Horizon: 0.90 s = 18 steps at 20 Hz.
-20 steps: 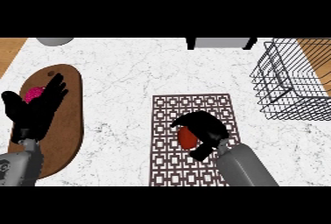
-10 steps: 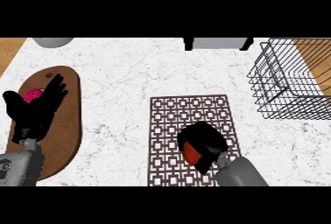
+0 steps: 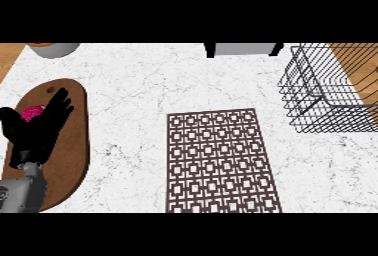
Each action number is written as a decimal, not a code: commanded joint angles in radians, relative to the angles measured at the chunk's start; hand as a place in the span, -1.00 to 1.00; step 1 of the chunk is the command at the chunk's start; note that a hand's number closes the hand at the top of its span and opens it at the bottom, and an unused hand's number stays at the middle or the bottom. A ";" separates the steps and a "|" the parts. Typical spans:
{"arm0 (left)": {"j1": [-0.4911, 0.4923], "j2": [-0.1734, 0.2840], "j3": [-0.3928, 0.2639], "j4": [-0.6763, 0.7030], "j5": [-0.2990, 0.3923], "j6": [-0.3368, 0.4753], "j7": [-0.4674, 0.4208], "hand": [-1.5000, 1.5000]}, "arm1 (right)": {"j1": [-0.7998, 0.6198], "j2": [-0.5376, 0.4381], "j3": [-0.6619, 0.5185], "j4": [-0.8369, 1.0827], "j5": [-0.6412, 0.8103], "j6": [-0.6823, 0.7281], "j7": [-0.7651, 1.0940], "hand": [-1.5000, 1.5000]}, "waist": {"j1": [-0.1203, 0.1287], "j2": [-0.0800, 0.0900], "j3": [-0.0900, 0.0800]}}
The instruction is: Pick the bell pepper from the placemat and place it in the basket
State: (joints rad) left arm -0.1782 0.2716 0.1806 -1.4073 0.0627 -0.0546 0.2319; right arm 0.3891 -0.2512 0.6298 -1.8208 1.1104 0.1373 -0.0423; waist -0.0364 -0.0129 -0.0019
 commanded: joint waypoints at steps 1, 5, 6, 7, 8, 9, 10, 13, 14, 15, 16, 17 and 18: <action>0.011 0.002 -0.008 0.002 -0.005 -0.022 -0.023 0.00 | 0.213 -0.089 0.046 -0.160 -0.018 -0.067 -0.007 1.00 | 0.020 0.010 0.002; 0.005 -0.003 -0.001 -0.025 0.005 -0.005 0.009 0.00 | 0.317 -0.062 0.074 -0.272 -0.209 -0.128 -0.122 1.00 | 0.012 0.009 0.003; 0.005 -0.009 -0.002 0.002 -0.004 0.000 -0.005 0.00 | 0.357 -0.066 0.119 -0.283 -0.204 -0.173 -0.156 1.00 | 0.006 0.009 0.002; 0.024 0.005 0.005 -0.008 0.002 -0.016 -0.020 0.00 | 0.378 -0.071 0.103 -0.329 -0.296 -0.159 -0.190 1.00 | 0.009 0.009 0.003; 0.006 0.001 0.014 0.008 -0.005 0.006 -0.018 0.00 | 0.411 -0.073 0.146 -0.386 -0.283 -0.187 -0.203 1.00 | 0.001 0.007 0.002; 0.025 -0.027 -0.016 -0.020 -0.008 0.005 -0.013 0.00 | 0.405 -0.101 0.118 -0.446 -0.306 -0.201 -0.235 1.00 | 0.010 0.006 0.003; 0.002 -0.002 -0.001 -0.020 0.009 -0.015 0.005 0.00 | 0.434 -0.135 0.111 -0.466 -0.306 -0.236 -0.270 1.00 | 0.010 0.006 0.003; 0.009 -0.008 0.011 0.021 0.010 -0.017 -0.033 0.00 | 0.547 -0.214 0.088 -0.641 -0.302 -0.287 -0.265 1.00 | 0.003 0.007 0.002; 0.011 -0.031 -0.026 -0.032 -0.019 0.016 0.018 0.00 | 0.494 -0.155 0.076 -0.681 -0.311 -0.245 -0.170 1.00 | 0.020 0.010 0.002; 0.001 -0.017 -0.014 -0.062 -0.008 0.017 0.047 0.00 | 0.538 -0.167 0.101 -0.734 -0.278 -0.255 -0.152 1.00 | 0.016 0.007 0.001; -0.020 0.036 0.028 -0.010 0.014 -0.024 0.022 0.00 | 0.545 -0.180 0.077 -0.757 -0.299 -0.253 -0.144 1.00 | 0.012 0.009 0.001; 0.018 -0.013 -0.008 -0.020 -0.012 0.002 -0.008 0.00 | 0.547 -0.184 0.062 -0.822 -0.301 -0.226 -0.094 1.00 | 0.017 0.011 0.000; 0.029 -0.012 -0.006 -0.012 -0.009 -0.011 -0.037 0.00 | 0.530 -0.167 0.052 -0.805 -0.290 -0.248 -0.093 1.00 | 0.020 0.012 0.000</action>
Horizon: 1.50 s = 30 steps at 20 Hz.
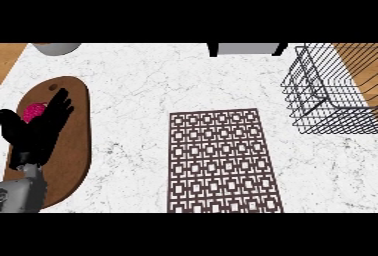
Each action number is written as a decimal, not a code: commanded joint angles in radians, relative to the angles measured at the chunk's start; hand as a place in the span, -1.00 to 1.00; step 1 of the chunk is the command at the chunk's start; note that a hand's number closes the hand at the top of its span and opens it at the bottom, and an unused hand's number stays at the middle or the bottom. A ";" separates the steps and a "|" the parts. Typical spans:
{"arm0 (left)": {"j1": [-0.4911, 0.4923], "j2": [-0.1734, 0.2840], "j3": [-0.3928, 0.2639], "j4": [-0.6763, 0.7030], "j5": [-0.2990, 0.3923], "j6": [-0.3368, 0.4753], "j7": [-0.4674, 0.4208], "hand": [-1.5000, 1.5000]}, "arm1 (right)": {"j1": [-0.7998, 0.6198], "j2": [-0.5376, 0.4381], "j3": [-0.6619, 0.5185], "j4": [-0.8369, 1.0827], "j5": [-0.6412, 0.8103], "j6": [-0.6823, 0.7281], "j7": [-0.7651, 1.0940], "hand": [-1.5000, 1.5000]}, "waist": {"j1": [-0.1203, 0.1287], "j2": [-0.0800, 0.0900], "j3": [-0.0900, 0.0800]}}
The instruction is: Pick the bell pepper from the placemat and place it in the basket
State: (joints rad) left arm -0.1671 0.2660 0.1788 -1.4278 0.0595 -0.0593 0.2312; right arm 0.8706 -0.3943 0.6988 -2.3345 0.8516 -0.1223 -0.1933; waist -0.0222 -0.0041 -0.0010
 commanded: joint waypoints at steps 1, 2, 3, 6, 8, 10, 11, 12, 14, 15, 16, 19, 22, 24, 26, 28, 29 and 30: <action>0.014 -0.007 -0.001 0.022 -0.003 -0.009 -0.044 0.00 | 0.041 -0.021 -0.037 -0.302 -0.038 0.002 0.061 1.00 | 0.004 0.004 -0.001; 0.012 0.007 -0.002 0.008 -0.001 -0.020 -0.030 0.00 | 0.046 -0.021 -0.033 -0.336 -0.030 0.016 0.094 1.00 | 0.008 0.004 -0.002; 0.003 -0.005 -0.003 -0.002 -0.008 0.008 0.001 0.00 | 0.044 -0.018 -0.043 -0.332 -0.031 0.001 0.093 1.00 | 0.007 0.003 -0.001; 0.000 0.002 -0.006 -0.002 -0.002 -0.014 -0.017 0.00 | -0.023 0.024 -0.063 -0.351 0.007 0.008 0.164 1.00 | 0.023 0.009 -0.004; -0.012 -0.014 -0.023 -0.006 -0.011 -0.008 -0.014 0.00 | -0.061 0.044 -0.104 -0.336 -0.034 0.019 0.203 1.00 | 0.027 0.011 -0.002; -0.018 -0.024 -0.018 0.014 -0.009 0.003 -0.015 0.00 | -0.103 0.075 -0.107 -0.341 -0.035 0.014 0.225 1.00 | 0.025 0.012 -0.003; -0.016 -0.012 -0.024 0.007 -0.021 -0.002 -0.020 0.00 | -0.117 0.083 -0.130 -0.353 -0.047 0.016 0.245 1.00 | 0.027 0.012 -0.003; -0.025 -0.003 -0.018 -0.012 -0.009 -0.006 0.007 0.00 | -0.158 0.116 -0.132 -0.344 -0.030 0.017 0.278 1.00 | 0.040 0.014 -0.004; -0.031 -0.012 -0.024 0.001 -0.016 -0.002 0.000 0.00 | -0.219 0.133 -0.171 -0.336 -0.040 0.040 0.329 1.00 | 0.038 0.015 -0.004; -0.039 -0.026 -0.037 -0.007 -0.015 -0.001 0.002 0.00 | -0.247 0.137 -0.202 -0.341 -0.073 0.049 0.341 1.00 | 0.038 0.015 -0.003; -0.053 -0.006 -0.023 0.007 -0.013 -0.003 0.025 0.00 | -0.296 0.155 -0.217 -0.328 -0.045 0.066 0.388 1.00 | 0.040 0.016 -0.004; -0.028 -0.020 -0.032 -0.011 -0.013 -0.002 0.019 0.00 | -0.413 0.180 -0.315 -0.303 -0.036 0.098 0.492 1.00 | 0.044 0.012 -0.003; -0.068 -0.019 -0.031 0.024 -0.035 0.016 0.002 0.00 | -0.585 0.173 -0.456 -0.244 -0.072 0.160 0.583 1.00 | 0.037 0.015 -0.003; -0.020 -0.014 -0.038 -0.035 -0.011 -0.015 0.031 0.00 | -0.720 0.169 -0.575 -0.165 -0.116 0.189 0.639 1.00 | 0.056 0.011 -0.001; -0.071 -0.016 -0.021 0.027 -0.016 0.001 0.002 0.00 | -0.860 0.175 -0.640 -0.108 -0.161 0.232 0.703 1.00 | 0.040 0.013 -0.002; -0.048 -0.017 -0.023 0.009 -0.014 0.000 0.020 0.00 | -0.991 0.144 -0.752 -0.012 -0.225 0.283 0.732 1.00 | 0.048 0.011 0.000; -0.030 -0.008 -0.029 0.002 -0.013 -0.023 0.000 0.00 | -1.005 0.111 -0.804 -0.028 -0.287 0.330 0.733 1.00 | 0.035 0.007 0.000; -0.057 0.018 0.014 0.048 0.016 -0.039 -0.005 0.00 | -1.046 0.091 -0.860 0.053 -0.335 0.338 0.702 1.00 | 0.030 0.008 0.001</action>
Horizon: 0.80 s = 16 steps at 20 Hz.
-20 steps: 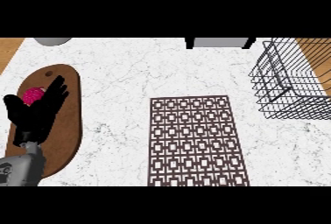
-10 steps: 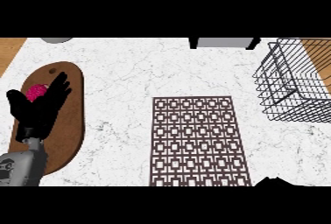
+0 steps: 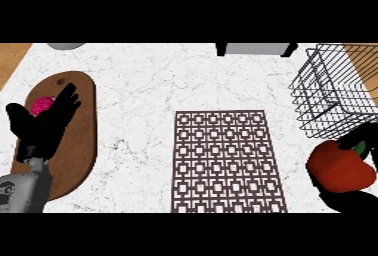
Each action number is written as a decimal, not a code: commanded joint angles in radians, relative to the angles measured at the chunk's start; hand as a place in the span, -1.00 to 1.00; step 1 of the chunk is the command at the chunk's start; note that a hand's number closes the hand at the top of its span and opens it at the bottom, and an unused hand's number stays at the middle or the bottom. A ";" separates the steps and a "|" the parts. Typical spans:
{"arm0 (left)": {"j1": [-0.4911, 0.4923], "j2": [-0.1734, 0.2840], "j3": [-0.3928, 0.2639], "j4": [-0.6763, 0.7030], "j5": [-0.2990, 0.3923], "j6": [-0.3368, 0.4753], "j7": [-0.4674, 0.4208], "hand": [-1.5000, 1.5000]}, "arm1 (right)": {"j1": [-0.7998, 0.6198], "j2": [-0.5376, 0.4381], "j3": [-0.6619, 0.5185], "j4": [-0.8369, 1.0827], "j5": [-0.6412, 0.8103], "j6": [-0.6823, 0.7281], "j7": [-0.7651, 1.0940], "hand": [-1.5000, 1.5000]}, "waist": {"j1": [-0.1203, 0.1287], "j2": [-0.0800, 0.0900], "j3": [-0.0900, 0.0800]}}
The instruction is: Pick the bell pepper from the placemat and place it in the basket
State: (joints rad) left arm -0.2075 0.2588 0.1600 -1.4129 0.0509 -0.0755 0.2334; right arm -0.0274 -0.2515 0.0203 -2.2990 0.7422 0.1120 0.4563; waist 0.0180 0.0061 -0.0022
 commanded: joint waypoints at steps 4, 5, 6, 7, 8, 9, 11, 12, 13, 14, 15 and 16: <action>0.032 -0.024 -0.014 -0.041 -0.021 0.027 0.020 0.00 | -0.220 -0.150 -0.346 0.201 -0.339 0.127 -0.063 1.00 | -0.015 -0.006 0.003; 0.000 -0.045 -0.022 -0.014 -0.025 0.042 0.007 0.00 | -0.227 -0.190 -0.405 0.268 -0.399 0.146 -0.121 1.00 | -0.019 -0.005 0.003; 0.040 -0.016 0.008 -0.028 -0.006 0.019 -0.009 0.00 | -0.258 -0.214 -0.437 0.363 -0.417 0.136 -0.191 1.00 | -0.010 -0.004 0.003; 0.028 -0.006 0.021 0.026 0.004 -0.011 -0.051 0.00 | -0.331 -0.223 -0.398 0.378 -0.391 0.157 -0.098 1.00 | -0.012 -0.005 0.002; -0.029 0.010 0.014 -0.017 -0.006 0.017 0.063 0.00 | -0.265 -0.180 -0.386 0.434 -0.369 0.107 -0.209 1.00 | -0.014 -0.005 0.003; -0.004 0.010 0.032 0.060 0.010 -0.024 -0.047 0.00 | -0.310 -0.180 -0.393 0.476 -0.405 0.114 -0.202 1.00 | -0.013 -0.003 0.002; 0.026 -0.017 0.001 -0.014 -0.026 0.016 -0.010 0.00 | -0.309 -0.194 -0.402 0.532 -0.391 0.104 -0.257 1.00 | -0.014 -0.006 0.002; 0.007 -0.027 -0.001 0.048 -0.030 0.008 -0.073 0.00 | -0.385 -0.187 -0.357 0.614 -0.329 0.056 -0.257 1.00 | -0.010 -0.004 0.002; -0.053 0.031 0.044 0.090 0.001 -0.024 -0.007 0.00 | -0.264 -0.184 -0.406 0.572 -0.376 0.080 -0.347 1.00 | -0.019 -0.005 0.002; 0.001 0.023 0.032 -0.001 0.014 -0.032 0.020 0.00 | -0.343 -0.187 -0.379 0.694 -0.321 0.028 -0.382 1.00 | -0.009 -0.004 0.003; -0.038 -0.032 0.003 0.055 -0.031 0.031 -0.005 0.00 | -0.278 -0.186 -0.411 0.608 -0.372 0.063 -0.362 1.00 | -0.019 -0.006 0.002; -0.003 -0.004 0.021 0.058 -0.014 -0.001 -0.027 0.00 | -0.321 -0.126 -0.427 0.591 -0.256 -0.091 -0.212 1.00 | -0.012 -0.003 0.002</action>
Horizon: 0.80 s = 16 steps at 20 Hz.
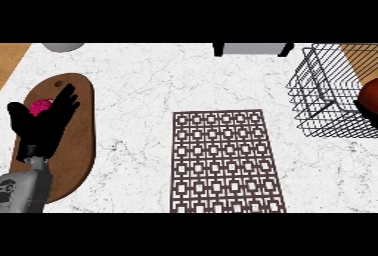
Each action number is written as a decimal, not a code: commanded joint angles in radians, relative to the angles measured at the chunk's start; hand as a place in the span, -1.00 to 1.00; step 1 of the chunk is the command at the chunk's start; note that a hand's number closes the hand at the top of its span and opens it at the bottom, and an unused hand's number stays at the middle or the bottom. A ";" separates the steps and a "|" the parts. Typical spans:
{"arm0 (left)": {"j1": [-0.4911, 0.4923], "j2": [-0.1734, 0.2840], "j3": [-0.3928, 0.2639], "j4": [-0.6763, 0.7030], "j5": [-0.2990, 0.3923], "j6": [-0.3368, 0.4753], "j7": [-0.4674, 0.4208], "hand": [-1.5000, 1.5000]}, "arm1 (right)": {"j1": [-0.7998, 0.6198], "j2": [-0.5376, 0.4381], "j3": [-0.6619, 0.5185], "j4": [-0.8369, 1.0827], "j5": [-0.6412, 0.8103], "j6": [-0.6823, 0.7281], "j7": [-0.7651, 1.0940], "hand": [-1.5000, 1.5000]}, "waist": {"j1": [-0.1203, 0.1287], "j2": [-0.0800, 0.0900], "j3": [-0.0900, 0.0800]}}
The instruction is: Pick the bell pepper from the placemat and place it in the basket
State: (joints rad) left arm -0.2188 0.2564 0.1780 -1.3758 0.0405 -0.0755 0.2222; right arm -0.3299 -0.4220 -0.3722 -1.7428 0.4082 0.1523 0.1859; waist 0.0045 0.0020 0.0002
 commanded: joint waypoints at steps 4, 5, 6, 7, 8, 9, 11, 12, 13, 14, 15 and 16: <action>0.003 -0.006 -0.007 -0.059 -0.003 0.007 0.041 0.00 | -0.074 -0.004 -0.042 0.284 0.045 -0.125 -0.093 -1.00 | 0.004 0.000 0.000; -0.045 -0.022 -0.016 -0.010 -0.025 0.031 0.032 0.00 | -0.112 -0.012 -0.006 0.263 0.049 -0.106 -0.032 -1.00 | -0.001 -0.001 0.000; -0.046 0.002 0.015 0.026 0.003 -0.002 0.004 0.00 | -0.129 -0.020 -0.008 0.362 0.062 -0.134 -0.123 -1.00 | 0.002 0.001 0.000; -0.031 -0.026 0.005 0.030 -0.006 0.017 -0.015 0.00 | -0.139 -0.036 -0.003 0.337 0.043 -0.107 -0.100 -1.00 | -0.001 -0.001 0.000; -0.040 -0.016 -0.005 -0.054 -0.005 0.028 0.082 0.00 | -0.092 -0.038 -0.030 0.326 0.000 -0.089 -0.153 -1.00 | -0.002 -0.002 0.000; -0.016 0.019 0.021 -0.048 0.023 -0.022 0.064 0.00 | -0.165 -0.055 -0.016 0.380 0.005 -0.086 -0.144 -1.00 | 0.003 -0.001 0.000; 0.009 -0.016 -0.001 -0.002 -0.016 0.000 -0.021 0.00 | -0.151 -0.035 -0.035 0.462 -0.020 -0.120 -0.256 -1.00 | 0.001 0.000 0.000; 0.042 -0.001 0.008 -0.069 -0.002 -0.009 0.022 0.00 | -0.139 -0.047 -0.052 0.380 -0.062 -0.085 -0.220 -1.00 | 0.000 -0.002 0.000; -0.052 0.019 0.026 0.032 0.019 -0.030 0.035 0.00 | -0.164 -0.037 -0.071 0.373 -0.082 -0.098 -0.190 -1.00 | -0.005 -0.001 0.000; 0.000 -0.017 0.004 0.027 -0.011 -0.011 -0.041 0.00 | -0.144 -0.040 -0.087 0.352 -0.101 -0.093 -0.160 -1.00 | -0.006 -0.002 0.000; -0.016 -0.036 -0.020 -0.026 -0.028 0.027 0.027 0.00 | -0.184 -0.004 -0.085 0.346 -0.091 -0.137 -0.080 -1.00 | -0.004 -0.003 0.000; 0.025 0.001 0.013 -0.075 0.014 -0.012 0.041 0.00 | -0.184 -0.047 -0.186 0.425 -0.160 -0.128 -0.135 -1.00 | 0.004 -0.004 0.001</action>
State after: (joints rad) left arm -0.2206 0.2484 0.1824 -1.4010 0.0381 -0.0786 0.2407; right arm -0.4849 -0.4537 -0.4569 -1.3737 0.3337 0.0406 0.0399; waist 0.0039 0.0001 0.0001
